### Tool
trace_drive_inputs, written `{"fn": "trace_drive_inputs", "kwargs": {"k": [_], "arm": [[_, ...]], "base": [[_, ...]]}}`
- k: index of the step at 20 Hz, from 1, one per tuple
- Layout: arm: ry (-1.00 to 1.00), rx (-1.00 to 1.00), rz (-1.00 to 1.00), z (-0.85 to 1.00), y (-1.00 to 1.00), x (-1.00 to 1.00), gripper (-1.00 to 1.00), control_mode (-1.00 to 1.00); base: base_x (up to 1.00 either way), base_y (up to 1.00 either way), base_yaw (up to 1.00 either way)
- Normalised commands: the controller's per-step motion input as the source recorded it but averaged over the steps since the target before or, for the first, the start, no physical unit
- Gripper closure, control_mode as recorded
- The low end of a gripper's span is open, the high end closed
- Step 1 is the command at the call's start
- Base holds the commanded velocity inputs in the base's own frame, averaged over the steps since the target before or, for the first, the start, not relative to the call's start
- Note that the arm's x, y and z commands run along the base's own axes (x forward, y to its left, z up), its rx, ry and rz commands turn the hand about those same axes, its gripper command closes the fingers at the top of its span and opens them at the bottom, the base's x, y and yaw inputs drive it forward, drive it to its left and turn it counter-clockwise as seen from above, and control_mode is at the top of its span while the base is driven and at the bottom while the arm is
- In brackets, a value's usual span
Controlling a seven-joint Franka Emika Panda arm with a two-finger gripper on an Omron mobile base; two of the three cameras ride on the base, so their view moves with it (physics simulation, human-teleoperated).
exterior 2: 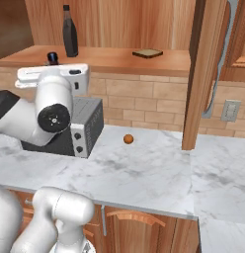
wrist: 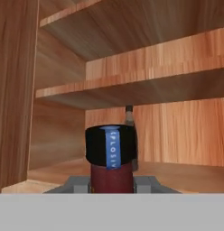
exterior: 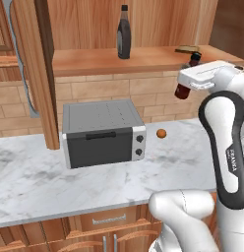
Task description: Pick the syrup bottle and condiment bottle from the counter and place them in the cabinet.
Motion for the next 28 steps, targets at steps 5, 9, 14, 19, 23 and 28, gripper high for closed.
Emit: {"fn": "trace_drive_inputs", "kwargs": {"k": [5,9,14,19,23,28], "arm": [[0.15,-0.18,-0.19,0.43,-0.14,0.38,1.0,-1.0],[0.16,-0.06,-0.08,0.2,-0.18,0.53,1.0,-1.0],[0.15,0.03,-0.01,0.29,-0.31,0.54,1.0,-1.0],[0.03,0.09,0.0,0.07,-0.13,0.12,1.0,-1.0],[0.0,0.05,0.0,-0.02,-0.04,0.02,1.0,-1.0],[0.0,0.05,-0.01,0.0,0.06,0.18,1.0,-1.0]], "base": [[0.0,0.0,0.0],[0.0,0.0,0.0],[0.0,0.0,0.0],[0.0,0.0,0.0],[0.0,0.0,0.0],[0.0,0.0,0.0]]}}
